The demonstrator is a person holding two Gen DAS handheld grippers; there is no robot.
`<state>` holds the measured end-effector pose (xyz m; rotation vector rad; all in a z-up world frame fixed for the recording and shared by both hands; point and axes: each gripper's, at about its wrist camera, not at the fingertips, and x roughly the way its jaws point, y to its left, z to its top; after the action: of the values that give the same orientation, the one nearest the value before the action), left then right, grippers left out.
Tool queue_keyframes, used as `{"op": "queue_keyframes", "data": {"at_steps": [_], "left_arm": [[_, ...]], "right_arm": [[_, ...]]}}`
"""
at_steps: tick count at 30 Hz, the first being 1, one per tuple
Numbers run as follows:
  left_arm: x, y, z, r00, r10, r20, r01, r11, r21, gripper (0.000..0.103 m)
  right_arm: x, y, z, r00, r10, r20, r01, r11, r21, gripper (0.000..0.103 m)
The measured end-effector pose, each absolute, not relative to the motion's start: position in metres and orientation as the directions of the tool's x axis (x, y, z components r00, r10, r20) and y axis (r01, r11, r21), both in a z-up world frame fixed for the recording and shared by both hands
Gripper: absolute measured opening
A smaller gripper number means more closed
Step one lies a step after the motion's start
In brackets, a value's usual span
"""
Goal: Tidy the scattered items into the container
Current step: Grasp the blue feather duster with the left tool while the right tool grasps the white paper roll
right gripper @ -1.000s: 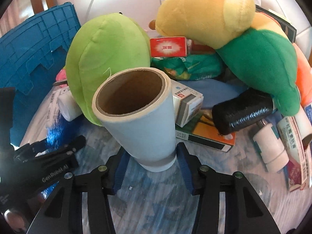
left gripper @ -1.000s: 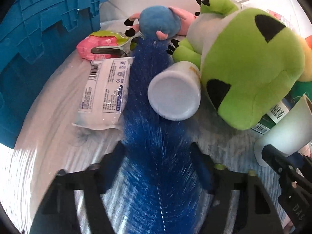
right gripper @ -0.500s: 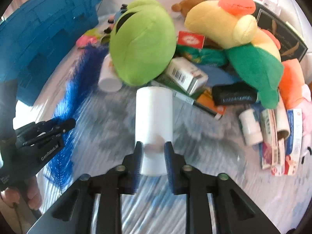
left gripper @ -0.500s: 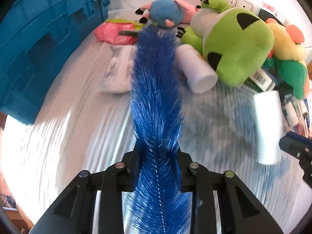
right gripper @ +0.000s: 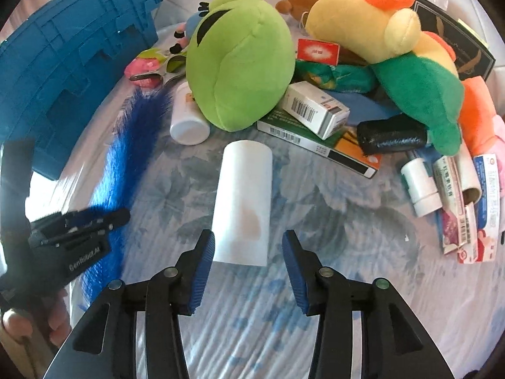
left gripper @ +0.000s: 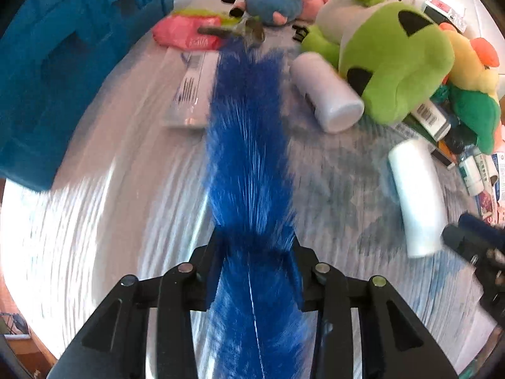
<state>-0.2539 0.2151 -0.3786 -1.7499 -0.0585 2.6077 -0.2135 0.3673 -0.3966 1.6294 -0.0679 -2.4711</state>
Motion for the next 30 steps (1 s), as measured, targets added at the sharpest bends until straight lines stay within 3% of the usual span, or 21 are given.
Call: {"op": "queue_keyframes", "data": {"at_steps": [5,7,9,11,13,14,27,28,30], "left_arm": [[-0.283,0.220,-0.385,-0.368,-0.006,-0.930,0.011,-1.000,0.002,0.036],[-0.291,0.221,-0.390,-0.358,-0.009,-0.934,0.017,-1.000,0.003,0.037],[-0.289,0.223,-0.391,-0.373,-0.011,-0.928,0.031,-1.000,-0.001,0.050],[-0.287,0.218,-0.396,-0.388,-0.031,-0.921,0.064,-0.998,0.007,0.081],[-0.286,0.210,-0.403,-0.383,-0.041,-0.923,0.111,-0.994,-0.002,0.101],[-0.284,0.206,-0.405,-0.387,-0.035,-0.922,0.130,-0.991,-0.017,0.103],[-0.270,0.209,-0.399,-0.428,-0.027,-0.903,0.091,-0.996,-0.013,0.103],[-0.270,0.209,-0.398,-0.421,-0.025,-0.907,0.092,-0.996,-0.016,0.102],[-0.264,0.215,-0.392,-0.434,-0.018,-0.901,0.077,-0.997,-0.017,0.083]], "right_arm": [[-0.218,0.368,-0.398,-0.394,-0.159,-0.905,0.093,-0.987,0.133,0.046],[-0.222,0.368,-0.398,-0.400,-0.152,-0.904,0.089,-0.988,0.127,0.055],[-0.225,0.368,-0.398,-0.405,-0.152,-0.902,0.082,-0.988,0.129,0.061],[-0.229,0.367,-0.400,-0.406,-0.159,-0.900,0.085,-0.987,0.136,0.061],[-0.232,0.366,-0.403,-0.400,-0.161,-0.902,0.085,-0.987,0.139,0.061],[-0.233,0.367,-0.405,-0.397,-0.160,-0.904,0.083,-0.987,0.138,0.061],[-0.242,0.356,-0.431,-0.422,-0.150,-0.894,0.092,-0.988,0.122,0.061],[-0.242,0.356,-0.433,-0.419,-0.146,-0.896,0.080,-0.989,0.123,0.061],[-0.240,0.357,-0.435,-0.429,-0.144,-0.892,0.065,-0.990,0.129,0.062]]}}
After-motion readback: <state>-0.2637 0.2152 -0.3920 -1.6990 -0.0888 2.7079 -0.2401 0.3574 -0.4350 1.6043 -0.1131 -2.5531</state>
